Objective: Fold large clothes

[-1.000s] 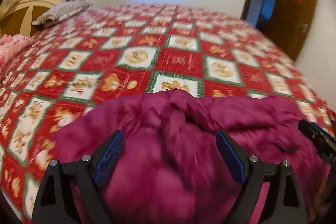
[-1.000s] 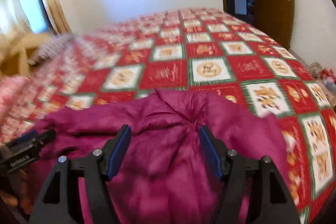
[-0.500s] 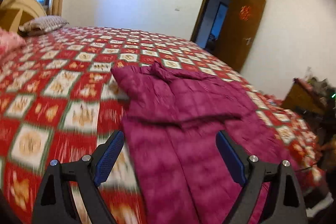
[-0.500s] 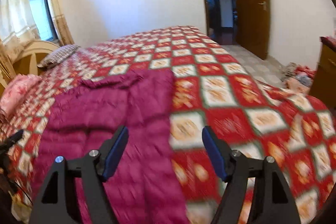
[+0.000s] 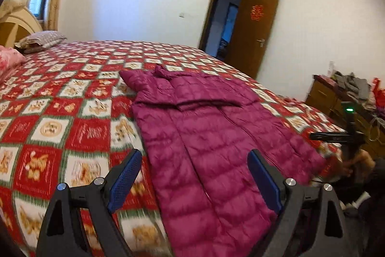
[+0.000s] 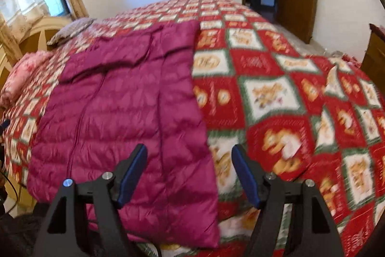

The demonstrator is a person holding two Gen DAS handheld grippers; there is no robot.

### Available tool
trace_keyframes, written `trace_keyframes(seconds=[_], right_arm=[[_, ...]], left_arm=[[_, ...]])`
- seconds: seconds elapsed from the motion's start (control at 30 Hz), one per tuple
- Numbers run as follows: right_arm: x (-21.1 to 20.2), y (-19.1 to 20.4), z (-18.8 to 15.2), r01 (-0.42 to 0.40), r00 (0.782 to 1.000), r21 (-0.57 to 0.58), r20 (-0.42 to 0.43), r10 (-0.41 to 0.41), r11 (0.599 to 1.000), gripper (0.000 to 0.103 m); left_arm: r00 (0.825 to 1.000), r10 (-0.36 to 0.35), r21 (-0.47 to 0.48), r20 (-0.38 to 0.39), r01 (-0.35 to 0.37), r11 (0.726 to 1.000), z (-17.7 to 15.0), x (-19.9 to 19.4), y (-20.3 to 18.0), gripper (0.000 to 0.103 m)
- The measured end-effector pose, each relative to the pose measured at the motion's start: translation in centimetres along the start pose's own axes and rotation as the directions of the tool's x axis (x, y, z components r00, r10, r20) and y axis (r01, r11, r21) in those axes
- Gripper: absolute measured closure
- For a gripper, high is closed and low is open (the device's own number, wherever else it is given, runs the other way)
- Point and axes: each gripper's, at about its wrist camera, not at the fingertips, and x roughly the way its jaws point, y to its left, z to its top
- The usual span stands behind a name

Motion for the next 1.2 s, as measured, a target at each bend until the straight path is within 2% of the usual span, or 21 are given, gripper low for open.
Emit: trace_keyframes(seconds=[0.13, 0.23, 0.3, 0.37, 0.4, 0.47, 0.53, 0.63, 0.67, 0.7, 0.73, 0.77, 0.8, 0.83, 0.87, 0.9, 0.93, 1.0, 1.07, 1.13, 1.2], right_arm=[[0.5, 0.7, -2.1, 0.002, 0.999, -0.049, -0.045, -0.005, 0.999, 0.028], [1.1, 0.6, -3.7, 0.000, 0.997, -0.055, -0.083, -0.004, 0.999, 0.028], [1.7, 0.5, -4.5, -0.001, 0.994, -0.040, -0.107, -0.003, 0.999, 0.029], [1.6, 1.2, -4.9, 0.033, 0.995, -0.087, -0.091, -0.041, 0.996, 0.029], [1.8, 1.5, -5.1, 0.024, 0.993, -0.105, -0.109, -0.035, 0.994, 0.028], [2.0, 2.3, -5.6, 0.059, 0.990, -0.165, -0.118, -0.079, 0.985, 0.028], [2.3, 2.8, -6.0, 0.090, 0.985, -0.209, -0.125, -0.118, 0.974, 0.028], [2.3, 3.0, -6.5, 0.087, 0.983, -0.232, -0.140, -0.122, 0.969, 0.027], [2.2, 3.1, -6.7, 0.074, 0.983, -0.233, -0.146, -0.110, 0.970, 0.036], [2.3, 3.1, -6.9, 0.036, 0.983, -0.219, -0.170, -0.074, 0.975, 0.051], [2.5, 2.9, -7.1, 0.012, 0.980, -0.200, -0.190, -0.051, 0.980, 0.056], [2.7, 2.7, -7.3, -0.003, 0.978, -0.174, -0.205, -0.033, 0.985, 0.061], [2.8, 2.2, -7.4, -0.017, 0.978, -0.142, -0.209, -0.013, 0.990, 0.066], [2.8, 1.6, -7.5, -0.040, 0.978, -0.108, -0.208, 0.017, 0.993, 0.070], [2.7, 1.3, -7.5, -0.059, 0.978, -0.088, -0.205, 0.040, 0.994, 0.079], [2.4, 0.8, -7.5, -0.086, 0.978, -0.061, -0.196, 0.072, 0.994, 0.084], [2.0, 0.4, -7.5, -0.109, 0.978, -0.038, -0.184, 0.100, 0.993, 0.086], [1.3, -0.1, -7.5, -0.135, 0.978, -0.007, -0.164, 0.132, 0.991, 0.090], [0.5, -0.4, -7.3, -0.165, 0.977, 0.022, -0.133, 0.167, 0.986, 0.091], [-0.6, -0.7, -7.0, -0.212, 0.972, 0.047, -0.090, 0.216, 0.976, 0.091], [-1.5, -0.9, -6.4, -0.253, 0.965, 0.062, -0.053, 0.256, 0.966, 0.092]], left_arm=[[0.996, -0.052, -0.012, -0.077, 0.051, 0.999, -1.8, -1.2, -0.2, 0.013], [0.987, -0.095, -0.025, -0.128, 0.093, 0.995, -3.2, -0.3, -0.4, 0.013], [0.983, -0.082, -0.041, -0.162, 0.076, 0.996, -3.8, 0.8, -0.5, 0.013], [0.970, -0.062, -0.069, -0.234, 0.047, 0.996, -4.9, 2.7, -0.3, 0.013], [0.963, -0.053, -0.084, -0.264, 0.031, 0.996, -5.5, 3.4, -0.1, 0.013], [0.948, -0.050, -0.132, -0.315, 0.008, 0.991, -6.9, 4.6, 0.4, 0.013], [0.930, -0.104, -0.207, -0.352, 0.030, 0.978, -8.2, 5.3, 0.9, 0.013], [0.918, -0.157, -0.250, -0.364, 0.066, 0.966, -8.8, 5.4, 0.8, 0.014], [0.922, -0.160, -0.249, -0.354, 0.072, 0.966, -8.8, 5.1, 0.6, 0.014], [0.927, -0.166, -0.246, -0.336, 0.084, 0.966, -8.6, 4.8, 0.4, 0.014], [0.932, -0.176, -0.240, -0.317, 0.100, 0.966, -8.4, 4.4, 0.2, 0.017], [0.934, -0.181, -0.230, -0.308, 0.111, 0.967, -8.3, 4.1, 0.0, 0.028], [0.935, -0.178, -0.218, -0.308, 0.113, 0.970, -8.2, 4.0, -0.1, 0.035], [0.934, -0.168, -0.209, -0.316, 0.104, 0.972, -8.1, 3.9, -0.1, 0.048], [0.931, -0.170, -0.215, -0.323, 0.103, 0.971, -8.0, 4.2, 0.2, 0.061], [0.929, -0.183, -0.229, -0.323, 0.111, 0.967, -8.1, 4.3, 0.5, 0.069], [0.926, -0.199, -0.248, -0.320, 0.121, 0.961, -8.2, 4.3, 0.8, 0.082], [0.928, -0.199, -0.245, -0.316, 0.123, 0.962, -8.2, 4.3, 0.9, 0.086], [0.939, -0.181, -0.213, -0.292, 0.120, 0.970, -7.6, 4.0, 0.4, 0.095], [0.956, -0.191, -0.212, -0.224, 0.144, 0.967, -6.4, 3.1, 0.1, 0.096], [0.963, -0.204, -0.208, -0.177, 0.166, 0.964, -5.6, 2.4, -0.2, 0.097]])
